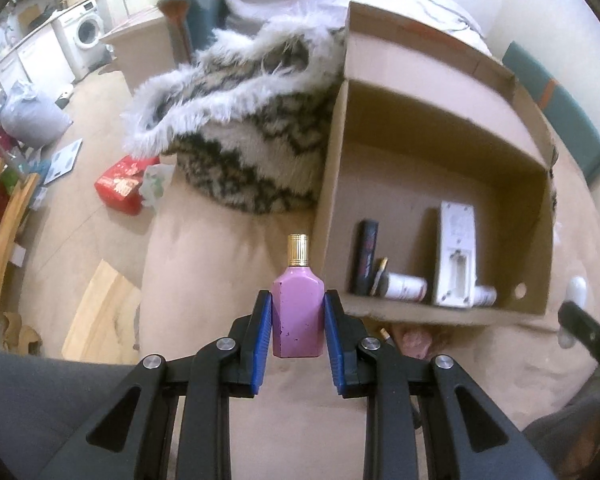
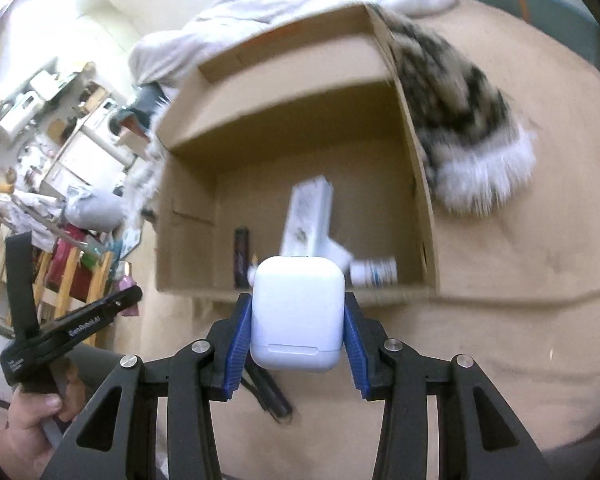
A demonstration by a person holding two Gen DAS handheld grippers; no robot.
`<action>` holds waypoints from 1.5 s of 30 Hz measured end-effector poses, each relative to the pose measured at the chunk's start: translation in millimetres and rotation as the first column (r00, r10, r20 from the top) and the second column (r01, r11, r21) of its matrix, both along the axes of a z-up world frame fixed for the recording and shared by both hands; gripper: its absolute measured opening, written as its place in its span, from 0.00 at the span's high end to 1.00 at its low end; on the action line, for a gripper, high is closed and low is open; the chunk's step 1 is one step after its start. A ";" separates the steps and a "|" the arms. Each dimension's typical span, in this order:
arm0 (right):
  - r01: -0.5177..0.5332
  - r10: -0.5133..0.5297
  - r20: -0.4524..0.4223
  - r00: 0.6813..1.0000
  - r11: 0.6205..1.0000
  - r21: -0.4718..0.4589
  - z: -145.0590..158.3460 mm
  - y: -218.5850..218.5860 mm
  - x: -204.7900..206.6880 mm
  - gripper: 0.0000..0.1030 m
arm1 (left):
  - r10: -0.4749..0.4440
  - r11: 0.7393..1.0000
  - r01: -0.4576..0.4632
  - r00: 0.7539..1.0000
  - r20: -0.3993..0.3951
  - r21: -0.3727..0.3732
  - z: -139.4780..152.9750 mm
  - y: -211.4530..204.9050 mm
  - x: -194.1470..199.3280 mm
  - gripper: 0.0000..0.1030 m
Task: Organize rigid objects
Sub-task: 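Carry the pink bottle and earbud case into the box with both tools, then open both tools to release the pink bottle and earbud case in the box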
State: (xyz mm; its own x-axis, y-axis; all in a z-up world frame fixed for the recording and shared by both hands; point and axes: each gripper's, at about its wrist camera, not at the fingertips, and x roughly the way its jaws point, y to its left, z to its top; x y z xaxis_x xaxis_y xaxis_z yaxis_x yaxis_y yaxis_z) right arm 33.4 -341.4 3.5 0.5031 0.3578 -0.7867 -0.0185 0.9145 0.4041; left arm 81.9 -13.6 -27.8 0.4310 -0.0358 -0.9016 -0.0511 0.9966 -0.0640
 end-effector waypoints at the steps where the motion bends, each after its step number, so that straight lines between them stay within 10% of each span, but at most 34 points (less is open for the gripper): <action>1: -0.008 0.008 0.012 1.000 1.000 0.000 4.5 3.2 2.5 0.57 | -0.003 1.000 0.003 1.000 0.005 0.000 2.8 -0.8 2.3 0.78; 14: -0.052 0.052 0.036 0.998 0.999 -0.004 -11.8 14.2 80.5 0.57 | -0.143 0.987 0.138 0.988 0.063 0.079 13.4 -55.0 67.1 0.78; 27: -0.045 0.045 -0.081 0.996 0.999 0.007 -73.7 21.0 100.5 0.56 | -0.258 0.965 0.256 0.965 0.038 0.049 -46.5 -84.0 71.7 0.77; 45: -0.039 0.035 -0.182 0.983 0.999 -0.018 -102.5 38.9 128.5 0.56 | -0.235 0.972 0.234 0.972 0.014 0.033 -60.8 -88.1 71.2 0.78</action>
State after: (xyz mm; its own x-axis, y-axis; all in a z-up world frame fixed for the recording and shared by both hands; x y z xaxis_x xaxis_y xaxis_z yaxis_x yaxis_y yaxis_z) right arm 161.9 -302.5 -99.0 0.3380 0.3559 -0.8713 0.0193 0.9229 0.3845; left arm 153.2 -101.7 -88.6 0.4298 -0.1102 -0.8962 0.1851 0.9822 -0.0319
